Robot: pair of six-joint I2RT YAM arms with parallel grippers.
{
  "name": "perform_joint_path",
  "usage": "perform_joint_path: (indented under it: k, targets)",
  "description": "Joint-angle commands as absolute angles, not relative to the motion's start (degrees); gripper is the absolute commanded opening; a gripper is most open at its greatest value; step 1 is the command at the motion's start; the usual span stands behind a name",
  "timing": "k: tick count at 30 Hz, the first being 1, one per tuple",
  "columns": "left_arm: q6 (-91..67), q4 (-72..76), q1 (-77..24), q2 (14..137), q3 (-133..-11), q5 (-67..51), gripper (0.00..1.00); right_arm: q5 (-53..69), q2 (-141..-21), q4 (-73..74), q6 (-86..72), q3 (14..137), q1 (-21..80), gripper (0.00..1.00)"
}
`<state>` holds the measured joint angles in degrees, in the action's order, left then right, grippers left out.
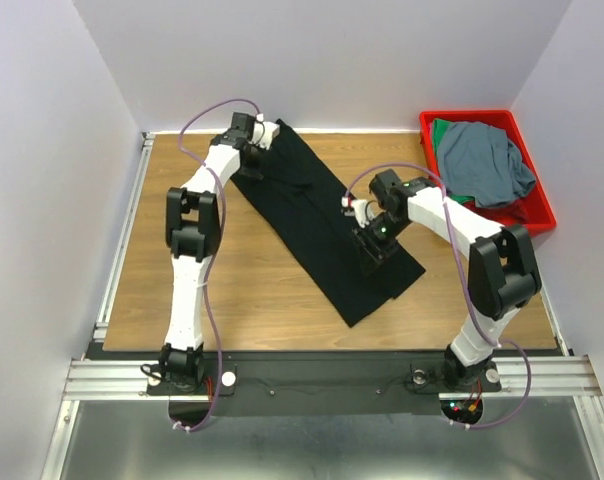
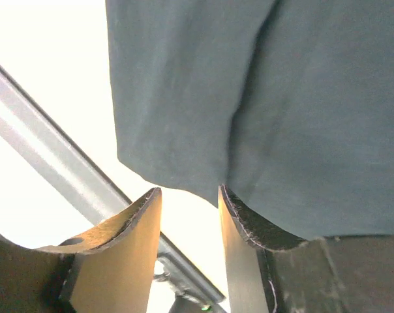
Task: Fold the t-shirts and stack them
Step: Fold the tshirt
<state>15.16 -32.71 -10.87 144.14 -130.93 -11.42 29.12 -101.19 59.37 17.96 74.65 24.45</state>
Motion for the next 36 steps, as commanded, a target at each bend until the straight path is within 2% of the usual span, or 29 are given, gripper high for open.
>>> perform_joint_path:
  k: [1, 2, 6, 7, 9, 10, 12, 13, 16, 21, 25, 26, 27, 28, 29, 30, 34, 36]
  targets:
    - [16.70, -18.56, -10.64, 120.18, -113.50, -11.78, 0.33, 22.61, -98.78, 58.90, 19.77, 79.54, 23.12, 0.47]
    - [16.26, -17.94, -10.63, 117.97, -109.73, -12.13, 0.37, 21.11, -99.75, 57.23, 20.56, 80.15, 23.20, 0.46]
    - [13.81, -17.76, -10.11, 109.01, -104.25, -16.60, 0.38, 14.09, -104.67, 51.79, 21.36, 80.25, 23.20, 0.44]
    - [13.36, -17.14, -9.93, 107.77, -103.19, -17.48, 0.43, 12.93, -107.38, 50.46, 21.53, 80.24, 23.20, 0.43]
    - [11.79, -16.18, -9.41, 104.07, -99.59, -19.07, 0.56, 11.87, -110.11, 50.19, 21.53, 80.25, 23.20, 0.41]
    - [11.17, -15.13, -8.62, 103.02, -98.36, -19.59, 0.74, 11.87, -111.95, 50.27, 21.62, 79.98, 23.20, 0.41]
    - [10.20, -14.59, -7.65, 100.82, -95.81, -21.87, 0.87, 12.82, -113.20, 50.27, 21.71, 77.97, 23.47, 0.40]
    - [9.67, -14.42, -7.04, 100.29, -95.10, -22.49, 0.99, 13.09, -113.46, 50.19, 21.71, 77.09, 23.64, 0.40]
    - [8.71, -14.68, -4.93, 99.05, -93.43, -24.17, 0.99, 15.10, -113.29, 50.53, 21.18, 74.72, 25.66, 0.40]
    - [9.32, -14.77, -4.57, 97.12, -88.95, -24.61, 0.99, 17.92, -113.38, 52.47, 19.43, 72.86, 35.14, 0.40]
    - [9.58, -15.47, -5.09, 97.73, -84.82, -26.10, 0.99, 26.24, -115.21, 54.31, 16.35, 75.49, 42.00, 0.39]
    - [9.67, -15.73, -5.45, 98.08, -83.42, -26.10, 0.97, 28.28, -115.66, 54.75, 15.48, 76.19, 43.14, 0.39]
    - [9.58, -16.08, -5.80, 99.57, -82.89, -26.19, 0.91, 30.39, -116.10, 55.45, 15.21, 78.29, 45.50, 0.41]
    - [9.58, -16.78, -6.32, 100.45, -82.45, -26.71, 0.68, 35.11, -116.28, 56.33, 15.73, 79.18, 46.31, 0.42]
    - [9.58, -17.22, -6.59, 101.50, -82.18, -26.98, 0.58, 38.20, -116.11, 58.25, 16.43, 80.06, 46.84, 0.43]
    - [9.58, -18.62, -7.46, 104.21, -82.70, -26.81, 0.41, 44.58, -115.49, 59.32, 18.61, 81.90, 46.67, 0.46]
    - [10.63, -20.83, -9.31, 110.91, -85.51, -26.11, 0.24, 45.45, -111.28, 59.77, 19.77, 84.19, 44.66, 0.48]
    - [10.55, -20.74, -10.46, 113.90, -86.66, -25.06, 0.23, 44.74, -109.87, 59.50, 19.60, 84.29, 41.50, 0.48]
